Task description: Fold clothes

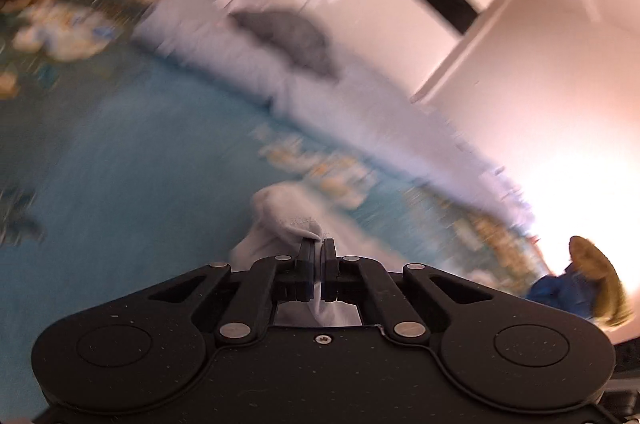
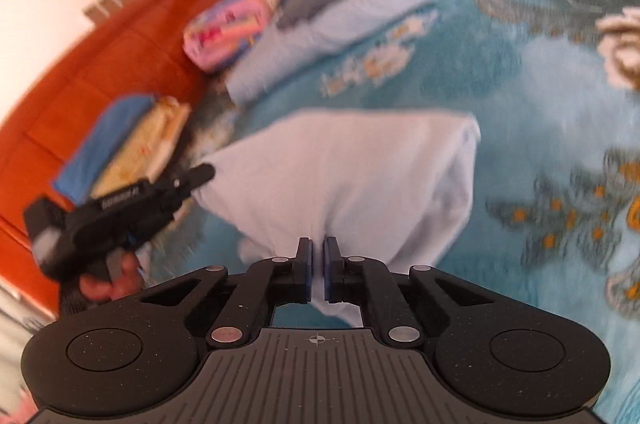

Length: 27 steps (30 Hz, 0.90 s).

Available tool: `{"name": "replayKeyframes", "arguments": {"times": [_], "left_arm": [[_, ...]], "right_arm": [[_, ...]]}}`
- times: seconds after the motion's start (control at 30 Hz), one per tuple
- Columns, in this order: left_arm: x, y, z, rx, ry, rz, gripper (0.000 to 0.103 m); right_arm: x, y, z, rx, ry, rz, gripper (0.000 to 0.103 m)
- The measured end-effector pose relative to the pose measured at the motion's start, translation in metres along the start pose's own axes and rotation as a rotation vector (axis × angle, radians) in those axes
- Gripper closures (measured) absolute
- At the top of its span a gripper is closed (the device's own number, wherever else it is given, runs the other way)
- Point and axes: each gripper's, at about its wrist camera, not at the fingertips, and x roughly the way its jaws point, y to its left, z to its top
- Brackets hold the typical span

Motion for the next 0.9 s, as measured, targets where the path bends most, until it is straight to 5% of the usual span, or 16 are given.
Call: {"name": "replayKeyframes", "arguments": {"times": [0.3, 0.33, 0.4, 0.43, 0.5, 0.6, 0.83, 0.9], "left_arm": [[0.008, 0.02, -0.014, -0.005, 0.06, 0.025, 0.097], [0.006, 0.02, -0.011, 0.002, 0.056, 0.013, 0.094], [0.002, 0.021, -0.005, 0.014, 0.051, -0.017, 0.066], [0.002, 0.022, -0.001, 0.019, 0.049, -0.027, 0.06], [0.006, 0.024, 0.004, 0.031, 0.051, -0.015, 0.056], [0.021, 0.027, 0.011, 0.034, 0.075, 0.021, 0.045], [0.047, 0.022, 0.008, -0.015, 0.106, 0.015, 0.052], [0.047, 0.02, 0.004, -0.039, 0.1, 0.008, 0.076]], "right_arm": [[0.013, -0.017, -0.018, 0.088, 0.058, -0.016, 0.096], [0.01, -0.015, -0.016, 0.086, 0.048, -0.015, 0.093], [0.002, -0.015, -0.015, 0.074, 0.017, -0.005, 0.073], [-0.002, -0.017, -0.014, 0.071, -0.009, -0.007, 0.064], [-0.008, -0.022, -0.014, 0.074, -0.057, -0.022, 0.05], [-0.003, -0.037, -0.013, 0.137, -0.086, -0.06, 0.046], [0.02, -0.051, -0.01, 0.263, -0.139, 0.0, 0.042], [0.025, -0.054, -0.007, 0.28, -0.136, -0.004, 0.072]]}}
